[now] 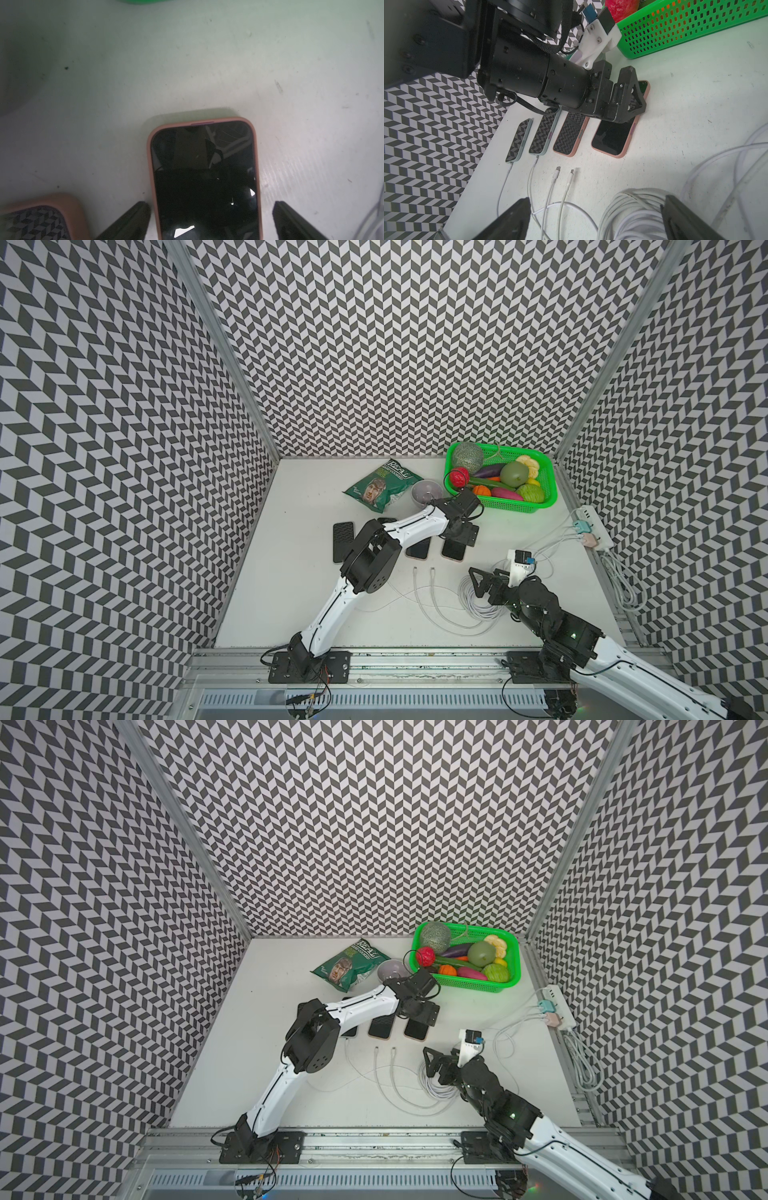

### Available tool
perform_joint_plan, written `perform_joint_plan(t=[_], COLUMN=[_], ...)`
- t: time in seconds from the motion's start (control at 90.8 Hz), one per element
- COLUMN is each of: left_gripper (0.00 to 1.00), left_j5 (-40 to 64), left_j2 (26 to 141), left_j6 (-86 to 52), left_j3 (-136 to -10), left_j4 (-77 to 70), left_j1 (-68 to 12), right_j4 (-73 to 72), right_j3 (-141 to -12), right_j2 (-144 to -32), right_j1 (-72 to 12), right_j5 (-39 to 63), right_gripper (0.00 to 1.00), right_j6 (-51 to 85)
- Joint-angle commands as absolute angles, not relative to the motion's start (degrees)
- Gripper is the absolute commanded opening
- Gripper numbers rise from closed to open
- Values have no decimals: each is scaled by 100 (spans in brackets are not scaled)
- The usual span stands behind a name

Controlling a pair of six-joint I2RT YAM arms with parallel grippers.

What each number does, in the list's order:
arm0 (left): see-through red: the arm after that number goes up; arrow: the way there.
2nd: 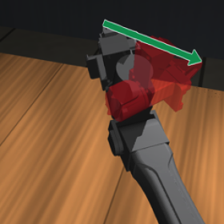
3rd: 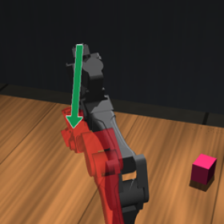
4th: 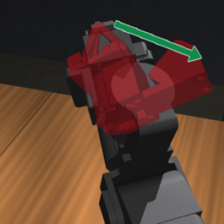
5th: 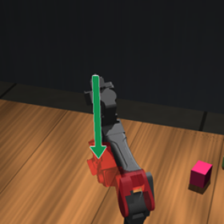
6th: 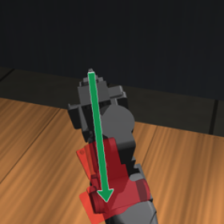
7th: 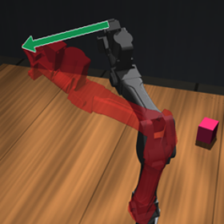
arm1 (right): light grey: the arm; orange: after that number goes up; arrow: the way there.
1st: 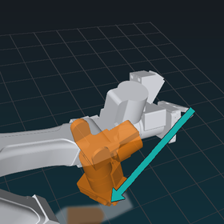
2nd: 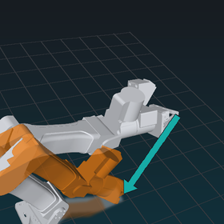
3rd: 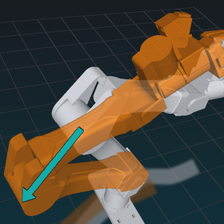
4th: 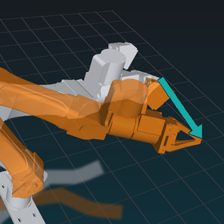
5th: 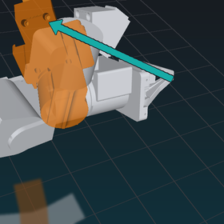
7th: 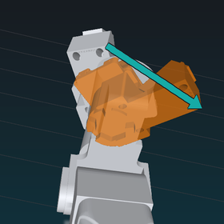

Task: Unplug the charging cable from the phone
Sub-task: Place the phone at the center of the board, then reset both arms

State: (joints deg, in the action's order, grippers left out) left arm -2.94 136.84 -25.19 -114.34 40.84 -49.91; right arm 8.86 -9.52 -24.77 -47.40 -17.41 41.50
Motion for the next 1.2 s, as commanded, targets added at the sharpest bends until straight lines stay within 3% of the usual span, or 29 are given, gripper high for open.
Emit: perform_joint_plan(t=[0.0,0.408,0.782,1.19], left_gripper=[100,100,100,100], left_j5=[-439,-611,-1924,-3437], left_j2=[13600,12169,9152,6048], left_j6=[-2513,-2419,-1767,-1046], left_j3=[-11502,-10189,-7717,-4731], left_j4=[4025,3012,1386,-528], left_j1=[-5044,-5058,-4953,-3262], right_j4=[679,661,172,-1563], right_j3=[-977,-1651,-1914,-1431], right_j2=[-2593,-3283,-3946,-4073], right_j1=[-4660,-4305,-3785,-3232], right_j5=[-1740,-2024,-2798,-4035], right_gripper=[100,100,100,100], right_j6=[4040,3557,2976,1782])
